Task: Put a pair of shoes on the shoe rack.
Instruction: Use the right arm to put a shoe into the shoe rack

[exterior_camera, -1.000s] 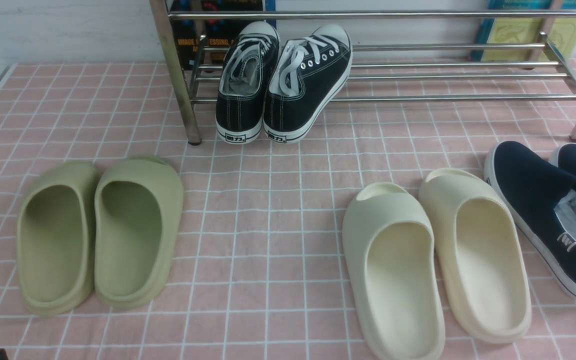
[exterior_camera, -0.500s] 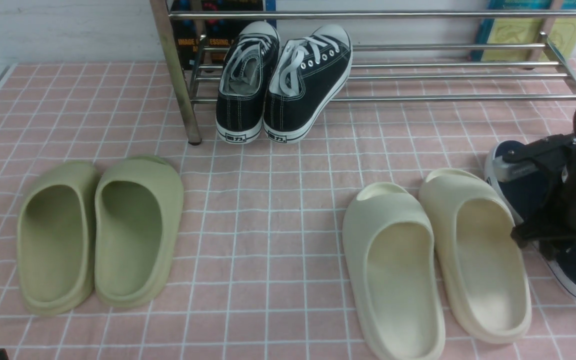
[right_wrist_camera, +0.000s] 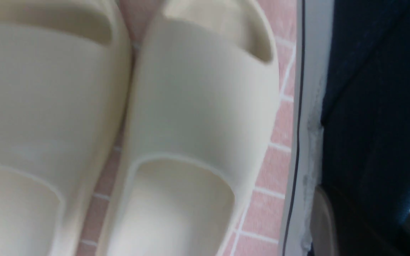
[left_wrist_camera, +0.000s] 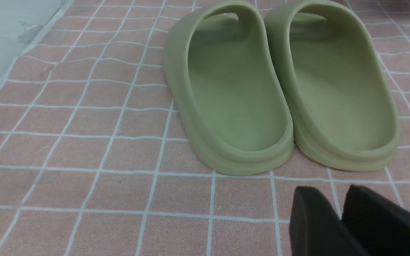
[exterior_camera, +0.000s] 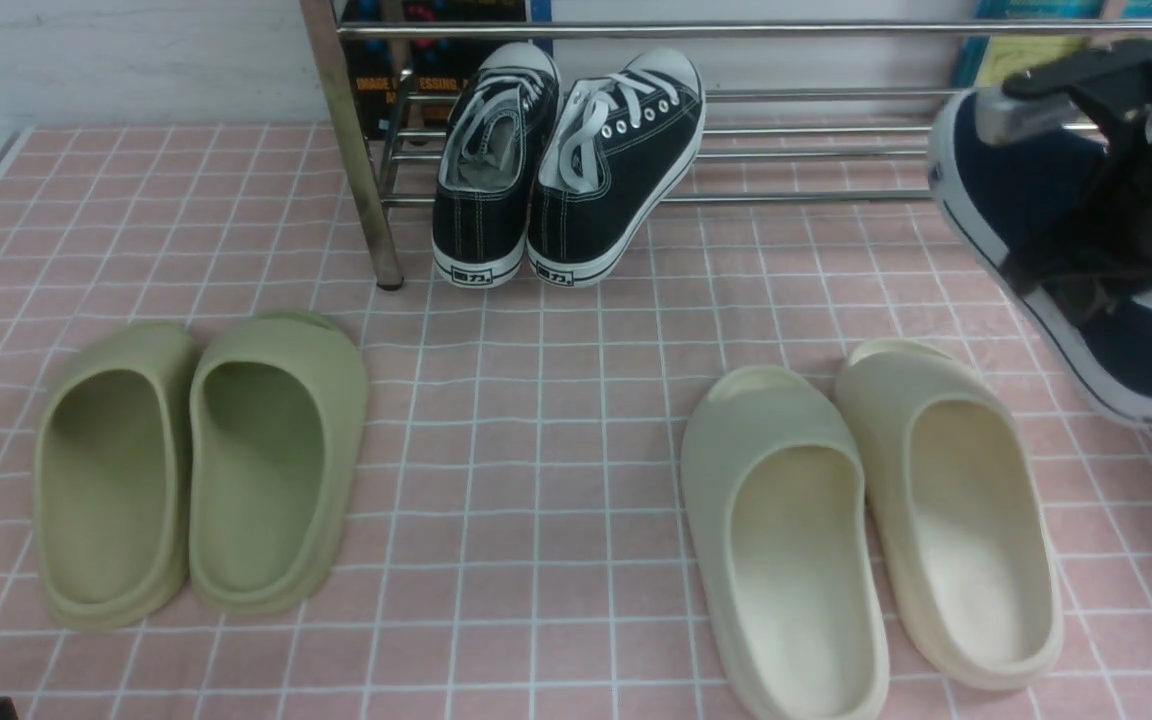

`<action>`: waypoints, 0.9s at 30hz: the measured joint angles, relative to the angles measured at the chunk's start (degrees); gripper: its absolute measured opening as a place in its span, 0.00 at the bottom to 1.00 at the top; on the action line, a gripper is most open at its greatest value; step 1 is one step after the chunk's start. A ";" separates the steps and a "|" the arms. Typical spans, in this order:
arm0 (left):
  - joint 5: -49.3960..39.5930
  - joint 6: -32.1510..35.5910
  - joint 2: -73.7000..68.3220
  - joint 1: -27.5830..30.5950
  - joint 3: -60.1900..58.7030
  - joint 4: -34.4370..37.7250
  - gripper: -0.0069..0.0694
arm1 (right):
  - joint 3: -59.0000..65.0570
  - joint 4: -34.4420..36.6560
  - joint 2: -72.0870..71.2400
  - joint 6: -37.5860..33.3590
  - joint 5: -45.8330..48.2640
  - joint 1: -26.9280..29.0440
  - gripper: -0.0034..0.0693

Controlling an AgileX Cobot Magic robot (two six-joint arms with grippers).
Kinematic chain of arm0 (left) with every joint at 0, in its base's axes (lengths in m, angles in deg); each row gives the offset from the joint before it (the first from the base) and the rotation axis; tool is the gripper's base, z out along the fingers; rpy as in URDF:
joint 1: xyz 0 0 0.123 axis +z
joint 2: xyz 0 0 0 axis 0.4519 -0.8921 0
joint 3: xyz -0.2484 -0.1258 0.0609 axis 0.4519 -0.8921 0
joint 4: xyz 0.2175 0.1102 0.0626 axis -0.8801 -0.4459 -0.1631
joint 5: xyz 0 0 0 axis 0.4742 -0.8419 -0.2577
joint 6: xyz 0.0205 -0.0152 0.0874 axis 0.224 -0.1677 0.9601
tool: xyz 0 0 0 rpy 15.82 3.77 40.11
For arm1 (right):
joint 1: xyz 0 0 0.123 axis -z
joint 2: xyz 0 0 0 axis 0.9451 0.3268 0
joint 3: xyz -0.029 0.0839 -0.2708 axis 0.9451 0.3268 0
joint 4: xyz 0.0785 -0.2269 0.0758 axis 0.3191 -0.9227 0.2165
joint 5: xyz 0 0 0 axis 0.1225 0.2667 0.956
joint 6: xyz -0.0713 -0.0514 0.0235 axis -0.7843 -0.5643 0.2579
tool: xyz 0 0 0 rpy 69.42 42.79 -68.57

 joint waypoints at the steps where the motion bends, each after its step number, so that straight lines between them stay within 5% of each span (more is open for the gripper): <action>1: 0.00 0.00 0.00 0.00 0.00 0.00 0.31 | -1.92 0.50 1.08 -0.63 0.34 -0.07 0.08; 16: -0.04 0.00 0.00 0.00 0.00 0.00 0.33 | -33.86 2.01 26.82 -1.91 6.96 -0.13 0.08; 27: -0.04 0.00 0.00 0.00 0.00 0.00 0.34 | -44.13 2.06 35.22 -0.13 -3.14 -0.13 0.08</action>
